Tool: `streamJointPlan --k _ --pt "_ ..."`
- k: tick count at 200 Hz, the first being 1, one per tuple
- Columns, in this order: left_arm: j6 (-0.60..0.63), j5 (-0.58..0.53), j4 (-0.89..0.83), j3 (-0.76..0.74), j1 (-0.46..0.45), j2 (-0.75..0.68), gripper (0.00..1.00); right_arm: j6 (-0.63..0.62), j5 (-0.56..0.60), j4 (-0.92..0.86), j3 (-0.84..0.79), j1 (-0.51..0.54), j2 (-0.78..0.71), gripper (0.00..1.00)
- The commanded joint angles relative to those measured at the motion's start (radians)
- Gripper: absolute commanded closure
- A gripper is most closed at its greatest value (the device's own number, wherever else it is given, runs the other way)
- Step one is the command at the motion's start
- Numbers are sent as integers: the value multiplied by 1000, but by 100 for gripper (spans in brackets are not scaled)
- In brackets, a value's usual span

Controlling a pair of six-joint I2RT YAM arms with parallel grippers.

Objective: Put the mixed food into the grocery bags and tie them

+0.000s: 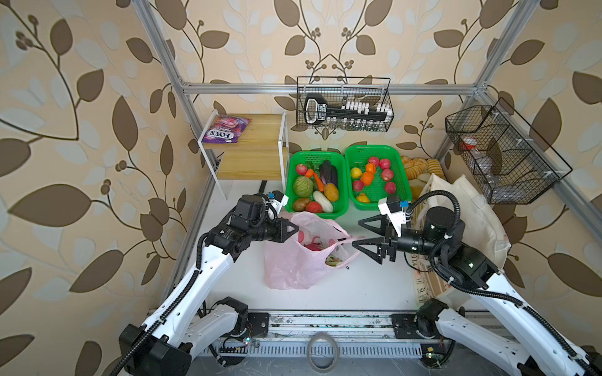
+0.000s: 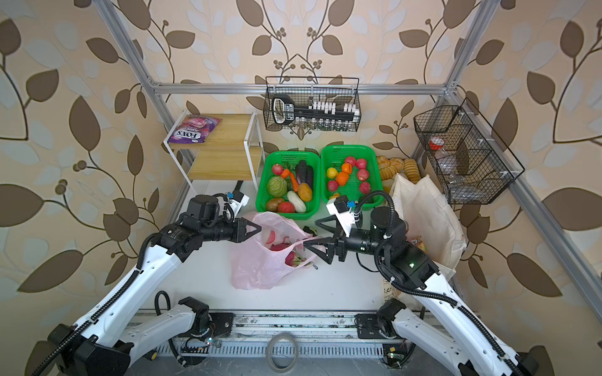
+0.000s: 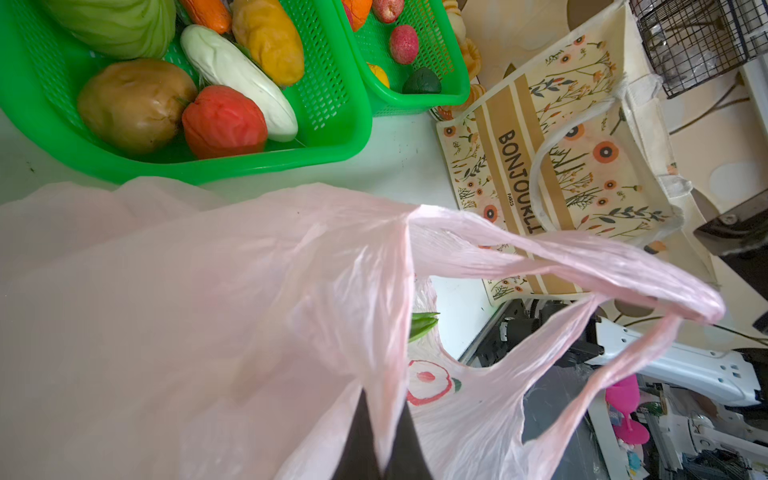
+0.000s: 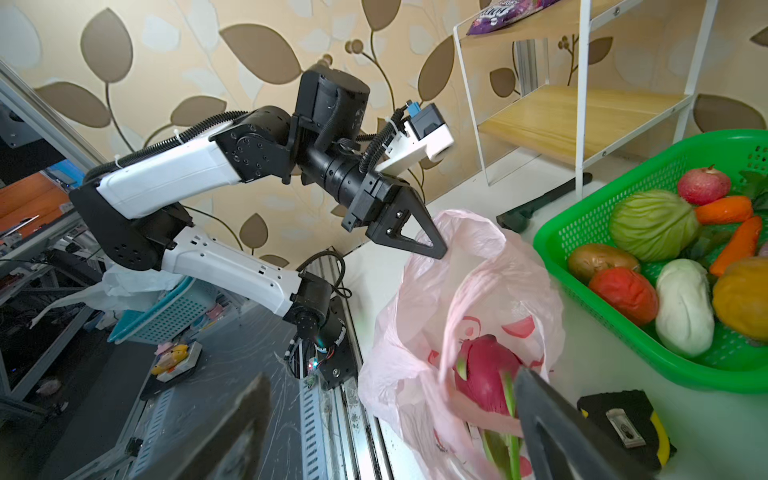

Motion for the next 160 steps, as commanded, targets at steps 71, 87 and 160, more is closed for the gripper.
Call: streamJointPlan --k 71,87,160 --pt "-9 -31 16 -11 9 -35 100 269 431 -139 -225 -159 41 49" --pt "-11 -32 16 -10 9 -30 100 256 445 -104 -233 -69 129 49" --pt "-13 -34 12 -7 9 -30 100 275 395 134 -266 113 441 49"
